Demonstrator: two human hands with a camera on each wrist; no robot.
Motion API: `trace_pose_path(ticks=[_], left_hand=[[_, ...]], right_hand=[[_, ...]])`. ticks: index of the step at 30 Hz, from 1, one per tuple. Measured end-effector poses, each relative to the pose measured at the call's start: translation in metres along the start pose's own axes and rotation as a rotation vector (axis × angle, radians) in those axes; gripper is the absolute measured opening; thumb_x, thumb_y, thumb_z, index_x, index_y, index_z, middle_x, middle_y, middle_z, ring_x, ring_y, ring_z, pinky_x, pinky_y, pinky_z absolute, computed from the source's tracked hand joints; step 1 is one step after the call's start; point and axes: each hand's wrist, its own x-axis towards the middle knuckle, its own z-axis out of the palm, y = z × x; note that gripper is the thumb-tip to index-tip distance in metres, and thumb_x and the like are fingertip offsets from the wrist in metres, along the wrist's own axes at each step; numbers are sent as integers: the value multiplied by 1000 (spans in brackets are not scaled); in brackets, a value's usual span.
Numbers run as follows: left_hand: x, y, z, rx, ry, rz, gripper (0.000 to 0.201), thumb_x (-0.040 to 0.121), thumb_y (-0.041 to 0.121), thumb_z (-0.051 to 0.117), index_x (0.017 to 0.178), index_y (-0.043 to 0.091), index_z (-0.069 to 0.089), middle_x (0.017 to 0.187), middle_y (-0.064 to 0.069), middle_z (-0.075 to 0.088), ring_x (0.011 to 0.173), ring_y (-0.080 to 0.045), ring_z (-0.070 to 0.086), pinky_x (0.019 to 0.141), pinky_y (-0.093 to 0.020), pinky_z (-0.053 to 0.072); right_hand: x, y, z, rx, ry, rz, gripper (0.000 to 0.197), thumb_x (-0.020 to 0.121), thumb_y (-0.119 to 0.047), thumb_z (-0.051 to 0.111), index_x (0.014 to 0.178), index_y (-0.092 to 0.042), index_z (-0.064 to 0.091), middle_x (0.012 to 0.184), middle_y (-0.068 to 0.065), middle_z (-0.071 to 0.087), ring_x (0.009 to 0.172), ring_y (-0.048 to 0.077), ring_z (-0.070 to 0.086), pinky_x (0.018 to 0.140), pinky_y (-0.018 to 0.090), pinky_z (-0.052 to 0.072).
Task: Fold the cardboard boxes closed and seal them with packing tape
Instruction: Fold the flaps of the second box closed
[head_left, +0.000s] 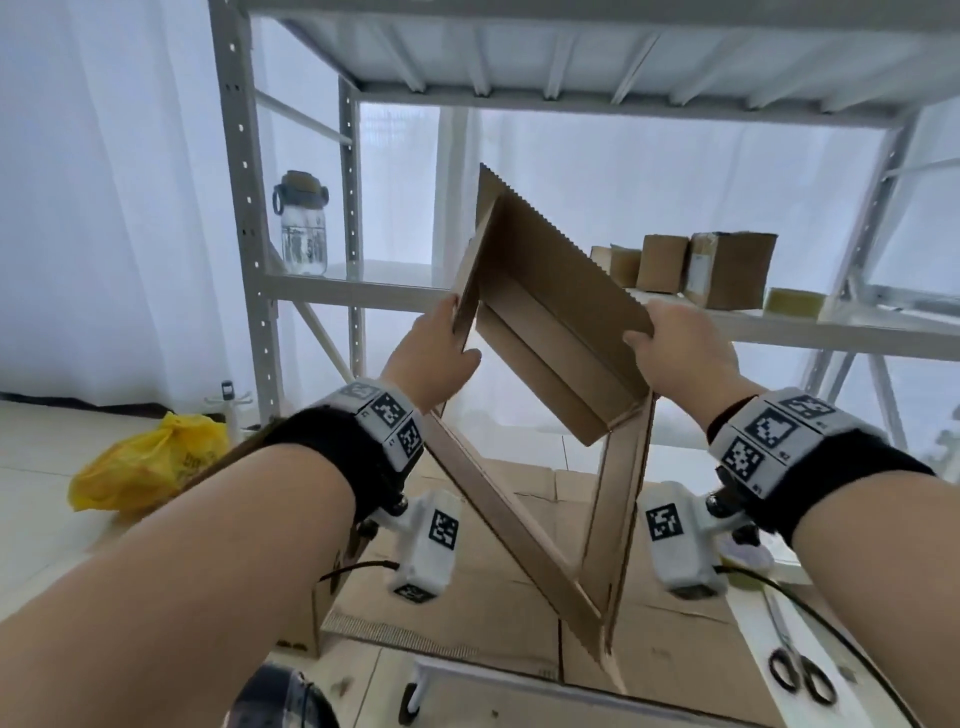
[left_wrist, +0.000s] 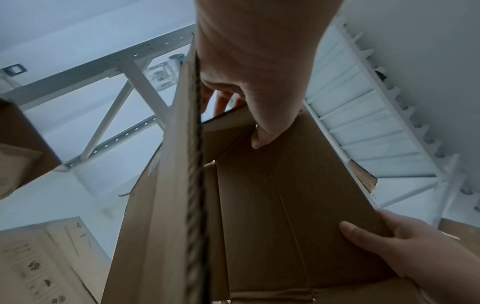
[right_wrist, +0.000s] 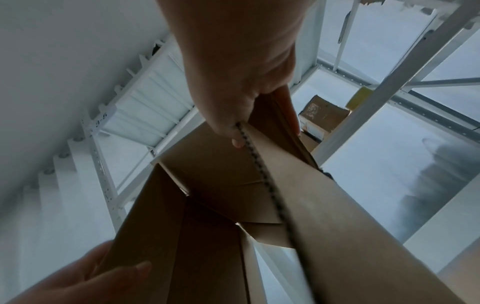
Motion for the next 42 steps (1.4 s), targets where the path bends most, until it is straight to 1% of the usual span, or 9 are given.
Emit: trace_pose_path(ticks=[9, 14, 18, 21, 24, 27, 30, 36, 42], left_hand=[[-14, 33, -40, 501, -86, 133, 45, 89, 38, 52, 128, 16, 51, 126, -9, 56, 118, -31, 51, 99, -44, 42], [-33, 49, -53, 488, -272, -101, 81, 91, 48, 55, 152, 28, 6, 156, -14, -19, 144, -42, -3, 116, -54, 10], [-41, 56, -60, 106, -387, -347, 58, 92, 30, 57, 139, 6, 33, 130, -20, 46, 98, -36, 64, 79, -46, 57], [-48, 55, -58, 82, -663, -488, 26, 92, 23, 55, 101, -1, 56, 94, -18, 67, 70, -30, 69, 63, -36, 58], [-44, 54, -51, 124, -679, -456, 21, 92, 13, 56, 105, -4, 57, 87, -17, 70, 74, -31, 70, 70, -38, 59], [-31, 54, -47, 233, -461, -341, 18, 92, 8, 53, 102, -5, 57, 88, -18, 67, 74, -31, 69, 67, -35, 59], [-12, 47, -47, 429, -271, -221, 23, 93, 10, 47, 106, -3, 61, 106, -15, 65, 97, -31, 63, 71, -31, 48], [1, 35, -46, 12, -173, -288, 53, 86, 11, 51, 137, 13, 35, 109, -14, 59, 91, -27, 61, 78, -37, 53], [-14, 30, -35, 206, -478, -398, 30, 90, 24, 52, 110, 3, 61, 106, -13, 67, 93, -28, 67, 88, -43, 54]], right_hand=[[-8, -5, -32, 66, -21, 96, 19, 95, -13, 48, 110, -10, 58, 91, 8, 56, 90, 29, 53, 75, 32, 41], [-19, -9, -42, 209, 2, 180, 21, 94, -11, 46, 111, -7, 57, 94, 10, 55, 89, 32, 57, 72, 41, 53], [-18, -6, -42, 298, 59, 254, 29, 95, -9, 44, 121, 1, 53, 107, 15, 58, 94, 33, 58, 54, 31, 50], [-15, -3, -38, 335, 92, 313, 41, 95, -9, 43, 134, -1, 47, 129, 17, 55, 108, 35, 57, 64, 33, 53], [-12, 1, -33, 331, 68, 339, 35, 91, -7, 44, 124, 2, 52, 117, 17, 57, 104, 38, 58, 79, 43, 54], [-9, 3, -36, 218, -2, 324, 8, 90, -1, 44, 85, 1, 50, 86, 13, 50, 83, 32, 52, 59, 30, 41], [-6, 0, -41, 67, -44, 256, 31, 89, 3, 46, 62, -8, 36, 66, 7, 40, 68, 27, 46, 50, 27, 29], [-1, -6, -40, 20, -16, 267, 33, 90, 3, 49, 62, -8, 37, 65, 6, 40, 69, 26, 46, 51, 25, 30], [-14, 14, -19, 77, -49, 344, 2, 90, 2, 50, 90, 2, 52, 80, 13, 49, 84, 31, 53, 70, 29, 37]])
